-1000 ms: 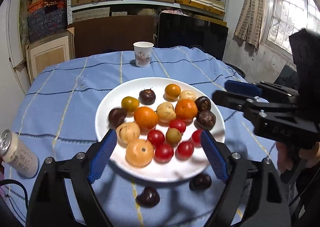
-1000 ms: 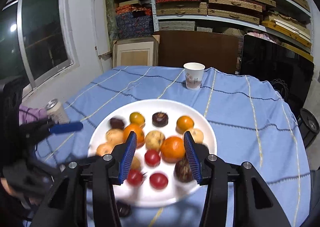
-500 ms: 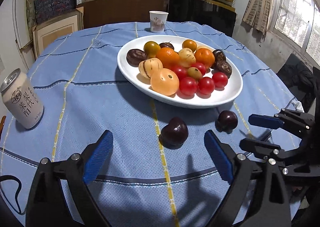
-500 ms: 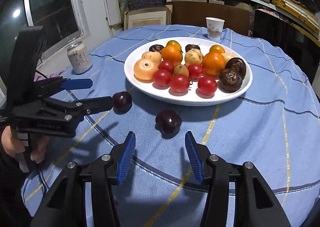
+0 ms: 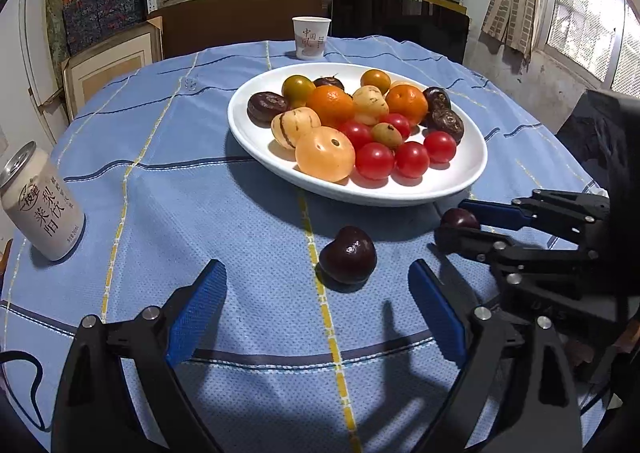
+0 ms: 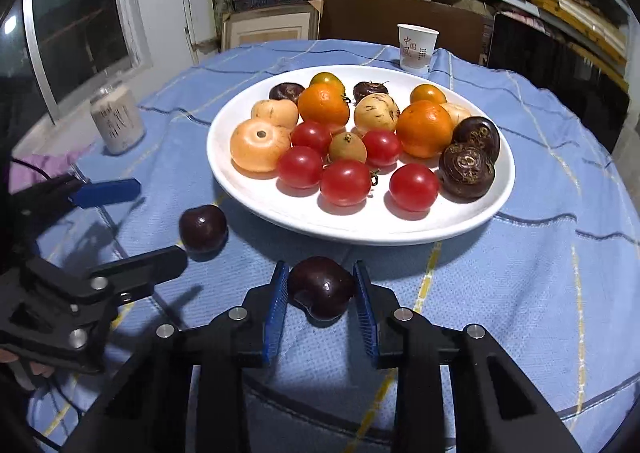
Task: Organize fruits
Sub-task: 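Grasp a dark red plum with the right tool while the left tool grasps another dark plum, then carry both dark plums onto the plate and open both tools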
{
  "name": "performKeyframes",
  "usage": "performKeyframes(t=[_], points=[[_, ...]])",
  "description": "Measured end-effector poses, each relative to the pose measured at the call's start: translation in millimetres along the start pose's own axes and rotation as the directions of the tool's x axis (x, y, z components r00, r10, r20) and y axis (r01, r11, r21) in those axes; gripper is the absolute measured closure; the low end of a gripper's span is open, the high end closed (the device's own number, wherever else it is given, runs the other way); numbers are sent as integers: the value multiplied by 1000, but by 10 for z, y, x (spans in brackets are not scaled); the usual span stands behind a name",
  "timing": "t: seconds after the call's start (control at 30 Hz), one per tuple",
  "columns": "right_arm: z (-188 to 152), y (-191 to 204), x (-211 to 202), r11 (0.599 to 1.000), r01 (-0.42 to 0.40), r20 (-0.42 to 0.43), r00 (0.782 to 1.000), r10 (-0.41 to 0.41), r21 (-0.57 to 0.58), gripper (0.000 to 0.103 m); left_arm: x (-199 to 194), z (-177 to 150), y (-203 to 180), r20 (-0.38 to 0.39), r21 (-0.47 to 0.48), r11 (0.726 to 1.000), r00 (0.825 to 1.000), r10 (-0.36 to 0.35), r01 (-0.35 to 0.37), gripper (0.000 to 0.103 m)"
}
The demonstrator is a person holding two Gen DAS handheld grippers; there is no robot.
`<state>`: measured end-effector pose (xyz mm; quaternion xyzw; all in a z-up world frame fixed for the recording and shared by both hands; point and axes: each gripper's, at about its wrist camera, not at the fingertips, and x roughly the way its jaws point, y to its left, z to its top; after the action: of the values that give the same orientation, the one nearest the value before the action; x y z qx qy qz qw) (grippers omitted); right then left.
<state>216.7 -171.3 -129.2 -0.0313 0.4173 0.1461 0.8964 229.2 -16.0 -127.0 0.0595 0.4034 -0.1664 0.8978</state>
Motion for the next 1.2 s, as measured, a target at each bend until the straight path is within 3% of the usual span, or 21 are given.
performKeyframes(t=[0.2,0.47,0.53,0.7,0.77,0.9,1.2], points=[[-130,-80,-248,1000,-21,60,998,20,10,70,35,77,-38,1,-17,999,999,42,-42,13],[-174,-217,-254,994,-73,85,994,67,75,70,112,48,-275,26,88,988,992,122,-123,13],[-177,-189,-256,995,-79,88,993,74,60,70,110,44,-302,33,103,987,992,121,-124,18],[-196,-207,-255,994,-85,88,993,78,72,69,201,42,-327,-16,121,989,996,85,-83,50],[-200,-207,-255,994,-85,87,993,79,72,69,231,42,-322,-31,117,990,996,84,-80,52],[-202,-223,-252,993,-85,86,993,78,80,69,252,31,-308,-43,108,992,997,67,-62,69],[-204,-236,-254,993,-83,89,993,75,87,69,220,25,-312,-30,97,994,998,57,-54,70]])
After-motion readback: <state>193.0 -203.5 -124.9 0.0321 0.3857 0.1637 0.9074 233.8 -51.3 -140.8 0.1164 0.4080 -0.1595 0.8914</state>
